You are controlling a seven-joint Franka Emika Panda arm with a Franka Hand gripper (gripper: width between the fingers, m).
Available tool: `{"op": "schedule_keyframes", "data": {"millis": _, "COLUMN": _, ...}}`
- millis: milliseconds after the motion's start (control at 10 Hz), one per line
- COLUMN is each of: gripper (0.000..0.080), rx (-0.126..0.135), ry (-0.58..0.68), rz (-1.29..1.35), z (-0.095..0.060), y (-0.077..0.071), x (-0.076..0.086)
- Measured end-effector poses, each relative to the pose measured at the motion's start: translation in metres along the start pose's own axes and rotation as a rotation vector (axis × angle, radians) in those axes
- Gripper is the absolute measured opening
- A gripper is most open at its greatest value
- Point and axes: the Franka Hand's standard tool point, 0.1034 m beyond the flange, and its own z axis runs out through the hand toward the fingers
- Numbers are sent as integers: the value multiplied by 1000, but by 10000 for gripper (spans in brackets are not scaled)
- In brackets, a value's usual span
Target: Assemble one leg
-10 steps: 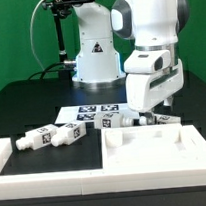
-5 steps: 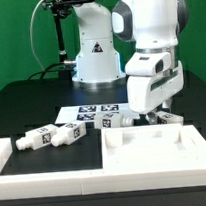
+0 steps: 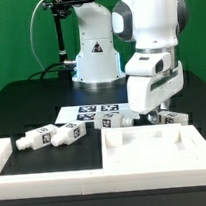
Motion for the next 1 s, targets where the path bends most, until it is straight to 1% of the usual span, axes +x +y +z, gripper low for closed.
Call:
{"op": "schedule_keyframes", "data": {"millis": 100, "gripper": 285, "rx": 6, "ry": -10, "rz": 44, "z": -2, "y": -13, "x": -14}}
{"op": "schedule_keyframes", "data": {"millis": 200, "gripper": 285, "rx": 7, "ry": -7, "rz": 83, "z": -4, "y": -31, "x": -24}}
{"op": "schedule_keyframes", "data": {"millis": 300, "gripper": 285, "rx": 12, "ry": -12, "rz": 134, "z": -2, "y": -45, "x": -34}}
{"op": "schedule_keyframes", "data": {"millis": 400, "gripper": 287, "rx": 11, "ry": -11, "rz": 174, "z": -1, "y": -51, "x": -37}}
{"op": "schedule_keyframes", "data": {"millis": 600, "gripper": 287, "rx": 10, "ry": -7, "rz": 177, "z": -1, "y": -51, "x": -35}}
{"op": "schedule_keyframes", "data": {"millis": 700, "gripper": 368, "rx": 10, "ry": -8, "rz": 177, "z": -1, "y": -51, "x": -35}}
{"op": "schedule_keyframes", "data": {"millis": 800, "gripper": 502, "rx": 11, "ry": -8, "rz": 177, "z": -1, "y": -52, "x": -36}}
{"op": "schedule_keyframes", "data": {"millis": 900, "gripper": 502, "rx": 11, "ry": -9, "rz": 177, "z": -1, "y": -52, "x": -36}}
{"op": "schedule_keyframes", "data": {"millis": 1000, "gripper": 616, "rx": 11, "ry": -9, "rz": 177, "z": -1, "y": -52, "x": -36}}
